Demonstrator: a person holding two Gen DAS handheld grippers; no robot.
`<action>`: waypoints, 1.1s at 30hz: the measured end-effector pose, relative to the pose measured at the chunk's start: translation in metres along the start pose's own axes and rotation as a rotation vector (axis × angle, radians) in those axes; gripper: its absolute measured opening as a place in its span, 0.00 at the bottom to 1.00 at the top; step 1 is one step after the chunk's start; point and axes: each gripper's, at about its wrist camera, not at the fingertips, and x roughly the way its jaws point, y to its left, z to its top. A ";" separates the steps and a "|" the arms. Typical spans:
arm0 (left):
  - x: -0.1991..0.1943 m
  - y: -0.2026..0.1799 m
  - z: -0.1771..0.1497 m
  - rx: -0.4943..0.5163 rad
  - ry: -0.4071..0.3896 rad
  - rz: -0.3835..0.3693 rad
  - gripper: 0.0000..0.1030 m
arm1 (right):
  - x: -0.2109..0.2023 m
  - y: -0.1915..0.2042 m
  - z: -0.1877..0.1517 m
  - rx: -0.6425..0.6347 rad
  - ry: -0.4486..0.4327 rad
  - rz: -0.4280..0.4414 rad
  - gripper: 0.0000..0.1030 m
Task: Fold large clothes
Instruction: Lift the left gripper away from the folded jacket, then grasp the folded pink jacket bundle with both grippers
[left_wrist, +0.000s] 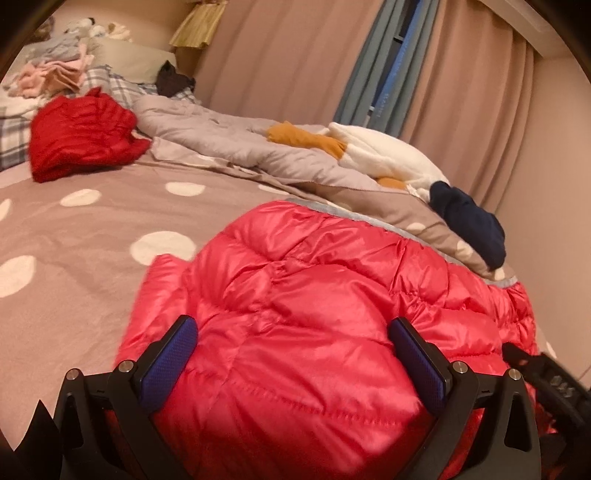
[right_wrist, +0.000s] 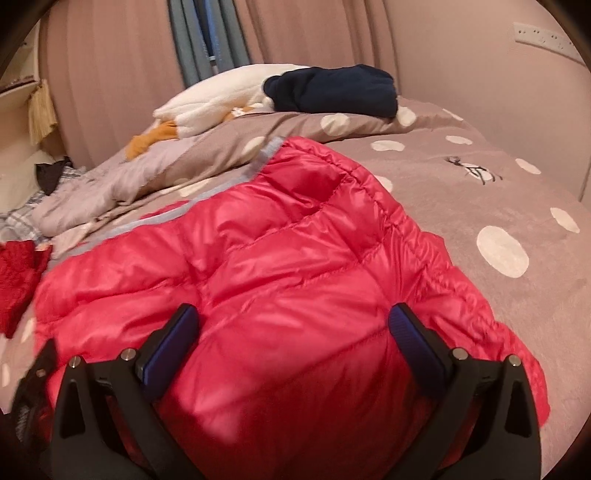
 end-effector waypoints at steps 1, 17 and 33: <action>-0.005 0.001 0.000 -0.005 -0.008 0.009 0.99 | -0.005 0.001 0.000 0.001 0.002 0.018 1.00; -0.064 0.084 0.002 -0.250 -0.081 0.254 0.90 | -0.070 0.014 -0.006 -0.061 -0.037 0.124 1.00; -0.041 0.110 -0.018 -0.338 0.100 0.227 0.82 | -0.061 0.003 -0.005 -0.047 -0.021 0.071 1.00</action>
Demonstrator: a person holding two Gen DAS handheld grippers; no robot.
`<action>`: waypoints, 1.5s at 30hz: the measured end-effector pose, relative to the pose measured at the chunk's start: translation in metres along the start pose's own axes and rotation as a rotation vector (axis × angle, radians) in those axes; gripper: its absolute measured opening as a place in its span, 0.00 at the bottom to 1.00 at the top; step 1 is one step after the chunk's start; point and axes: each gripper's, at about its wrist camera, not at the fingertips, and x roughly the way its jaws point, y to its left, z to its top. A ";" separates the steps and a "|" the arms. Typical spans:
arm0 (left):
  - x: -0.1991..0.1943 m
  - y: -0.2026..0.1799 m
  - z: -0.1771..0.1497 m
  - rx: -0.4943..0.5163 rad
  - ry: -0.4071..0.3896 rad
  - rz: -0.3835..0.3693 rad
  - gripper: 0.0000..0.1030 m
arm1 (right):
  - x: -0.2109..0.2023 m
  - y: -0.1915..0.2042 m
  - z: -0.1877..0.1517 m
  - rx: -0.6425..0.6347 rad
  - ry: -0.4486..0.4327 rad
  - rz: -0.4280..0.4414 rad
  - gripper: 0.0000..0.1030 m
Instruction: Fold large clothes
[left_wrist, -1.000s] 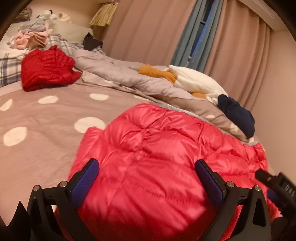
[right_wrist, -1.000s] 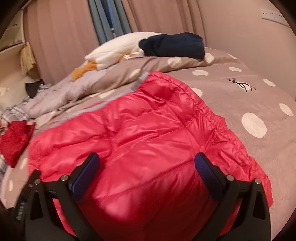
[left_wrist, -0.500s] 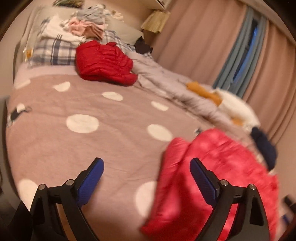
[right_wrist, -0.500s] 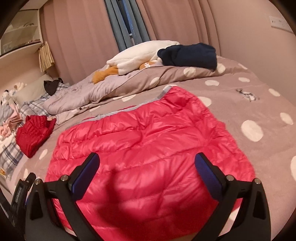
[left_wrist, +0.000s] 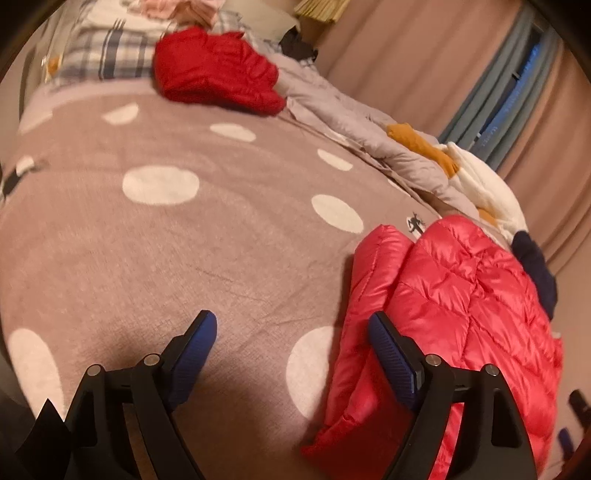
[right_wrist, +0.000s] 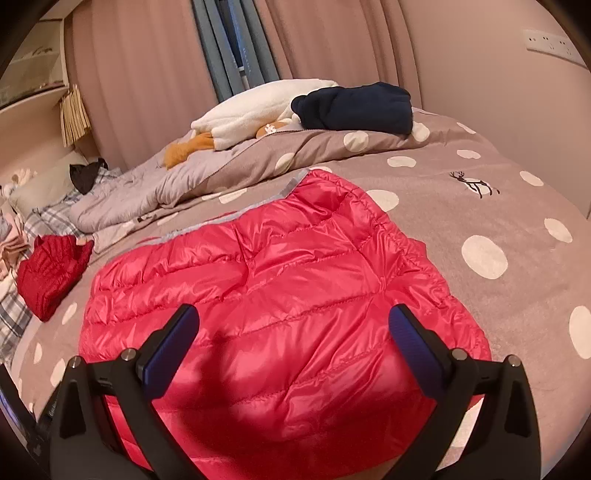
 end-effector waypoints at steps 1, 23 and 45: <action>0.000 0.001 0.000 -0.005 0.006 -0.006 0.82 | -0.001 0.002 0.000 -0.011 0.001 0.005 1.00; 0.004 -0.038 -0.031 -0.110 0.262 -0.509 0.93 | 0.081 0.059 -0.050 -0.331 0.180 -0.159 1.00; -0.002 -0.029 -0.026 -0.185 0.178 -0.453 0.42 | 0.062 -0.094 -0.031 0.366 0.236 0.084 0.94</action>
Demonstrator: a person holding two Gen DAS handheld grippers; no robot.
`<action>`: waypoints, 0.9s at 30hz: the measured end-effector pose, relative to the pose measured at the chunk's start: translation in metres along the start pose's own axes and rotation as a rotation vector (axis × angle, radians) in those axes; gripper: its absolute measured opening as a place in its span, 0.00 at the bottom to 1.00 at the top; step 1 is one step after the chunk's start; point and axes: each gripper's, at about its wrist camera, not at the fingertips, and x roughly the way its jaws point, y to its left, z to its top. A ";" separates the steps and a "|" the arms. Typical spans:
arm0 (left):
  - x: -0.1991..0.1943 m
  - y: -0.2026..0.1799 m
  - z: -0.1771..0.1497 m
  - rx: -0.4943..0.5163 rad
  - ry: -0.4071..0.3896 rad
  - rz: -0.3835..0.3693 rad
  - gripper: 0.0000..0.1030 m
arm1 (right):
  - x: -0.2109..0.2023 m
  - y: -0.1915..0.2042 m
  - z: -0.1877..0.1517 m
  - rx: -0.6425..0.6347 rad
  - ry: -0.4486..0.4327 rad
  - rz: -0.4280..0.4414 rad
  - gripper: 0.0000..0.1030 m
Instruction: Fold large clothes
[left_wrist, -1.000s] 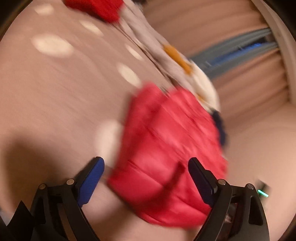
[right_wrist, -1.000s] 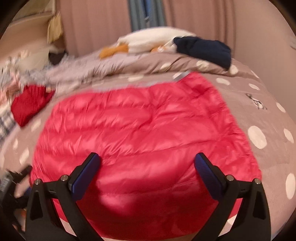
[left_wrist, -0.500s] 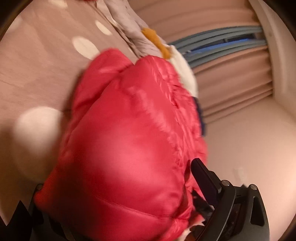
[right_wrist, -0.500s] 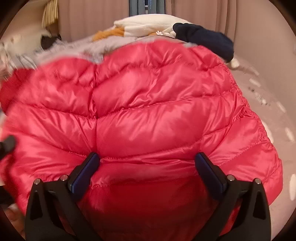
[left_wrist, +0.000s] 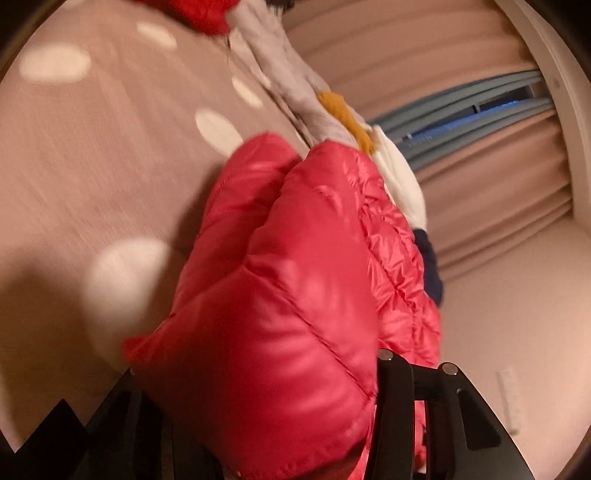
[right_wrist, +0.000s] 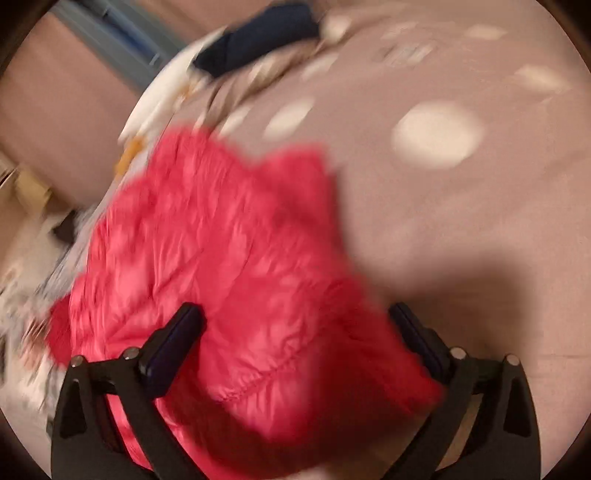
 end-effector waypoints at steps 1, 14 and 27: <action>-0.005 -0.001 0.002 0.016 -0.016 0.017 0.41 | 0.000 0.008 -0.002 -0.027 0.011 0.025 0.77; -0.006 -0.180 -0.037 0.498 0.050 -0.120 0.57 | 0.039 0.021 -0.016 0.001 0.201 0.306 0.45; 0.074 -0.203 -0.104 0.546 0.272 -0.130 0.78 | 0.006 -0.014 -0.008 0.119 0.221 0.370 0.45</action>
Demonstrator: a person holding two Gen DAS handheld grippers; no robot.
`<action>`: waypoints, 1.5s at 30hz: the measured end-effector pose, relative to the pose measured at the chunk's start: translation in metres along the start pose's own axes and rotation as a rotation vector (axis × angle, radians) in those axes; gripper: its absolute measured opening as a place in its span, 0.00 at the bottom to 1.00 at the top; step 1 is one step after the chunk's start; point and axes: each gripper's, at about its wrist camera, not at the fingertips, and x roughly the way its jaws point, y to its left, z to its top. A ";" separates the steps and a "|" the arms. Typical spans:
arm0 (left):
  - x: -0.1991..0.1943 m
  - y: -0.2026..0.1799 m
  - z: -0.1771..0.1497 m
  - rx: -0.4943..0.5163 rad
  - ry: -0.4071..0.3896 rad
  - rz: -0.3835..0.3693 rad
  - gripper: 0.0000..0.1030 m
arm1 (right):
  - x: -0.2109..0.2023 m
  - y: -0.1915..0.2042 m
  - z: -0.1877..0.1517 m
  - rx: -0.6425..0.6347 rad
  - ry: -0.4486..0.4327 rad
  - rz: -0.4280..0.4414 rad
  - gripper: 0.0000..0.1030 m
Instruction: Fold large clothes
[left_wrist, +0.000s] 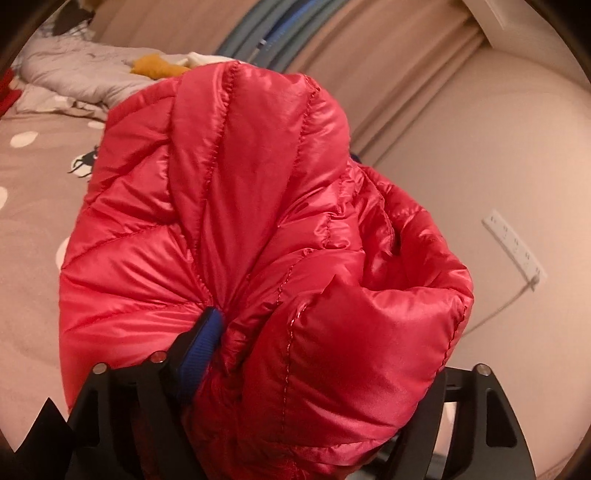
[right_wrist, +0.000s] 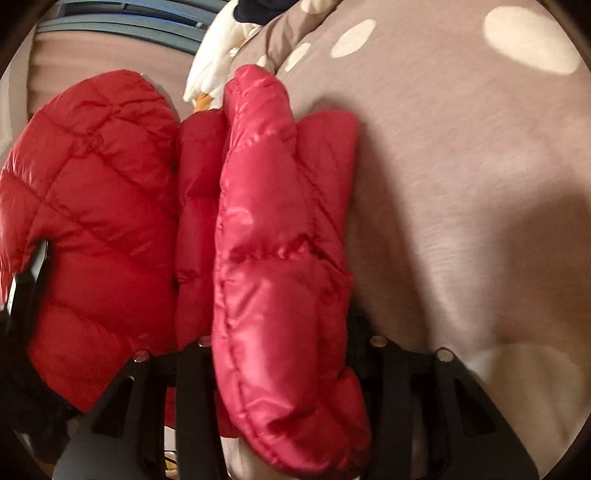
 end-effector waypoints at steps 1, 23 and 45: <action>0.008 -0.002 0.007 0.017 0.009 0.009 0.83 | -0.008 0.002 0.001 -0.009 -0.030 -0.032 0.52; 0.042 -0.029 -0.040 0.212 0.130 -0.034 0.90 | -0.071 0.062 0.027 -0.234 -0.150 0.047 0.32; -0.047 0.048 0.031 -0.021 -0.083 0.308 0.90 | -0.064 0.022 0.018 -0.112 -0.162 -0.248 0.30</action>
